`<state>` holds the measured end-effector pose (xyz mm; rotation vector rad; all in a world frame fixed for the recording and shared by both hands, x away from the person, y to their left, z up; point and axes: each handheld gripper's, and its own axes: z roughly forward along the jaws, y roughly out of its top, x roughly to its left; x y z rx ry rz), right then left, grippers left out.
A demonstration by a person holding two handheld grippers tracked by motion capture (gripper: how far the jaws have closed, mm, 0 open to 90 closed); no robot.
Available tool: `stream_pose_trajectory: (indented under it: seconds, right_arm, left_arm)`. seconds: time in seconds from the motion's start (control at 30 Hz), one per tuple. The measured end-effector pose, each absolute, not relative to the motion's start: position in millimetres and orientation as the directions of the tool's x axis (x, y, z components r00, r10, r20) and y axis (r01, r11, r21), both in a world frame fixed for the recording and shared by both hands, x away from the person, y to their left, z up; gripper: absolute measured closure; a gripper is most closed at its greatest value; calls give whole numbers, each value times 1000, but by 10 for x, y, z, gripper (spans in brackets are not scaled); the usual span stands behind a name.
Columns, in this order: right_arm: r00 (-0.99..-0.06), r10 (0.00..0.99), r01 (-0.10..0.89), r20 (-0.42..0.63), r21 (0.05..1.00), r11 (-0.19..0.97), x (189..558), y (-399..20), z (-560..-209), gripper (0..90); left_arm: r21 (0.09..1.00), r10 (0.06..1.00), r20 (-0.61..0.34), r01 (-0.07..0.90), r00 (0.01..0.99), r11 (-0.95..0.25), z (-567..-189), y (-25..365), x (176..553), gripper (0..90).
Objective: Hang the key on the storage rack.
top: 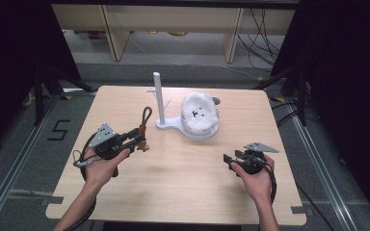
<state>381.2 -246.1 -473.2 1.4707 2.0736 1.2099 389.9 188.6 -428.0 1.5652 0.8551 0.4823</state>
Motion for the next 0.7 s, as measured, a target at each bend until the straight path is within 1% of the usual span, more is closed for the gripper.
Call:
stream_pose_trajectory:
  seconds: [0.7]
  right_arm:
    - [-422,882,601,211,793,98,3819,-2459,-4737,438]
  left_arm:
    - [969,768,-170,246,617,16,-4217,1896,4118,687]
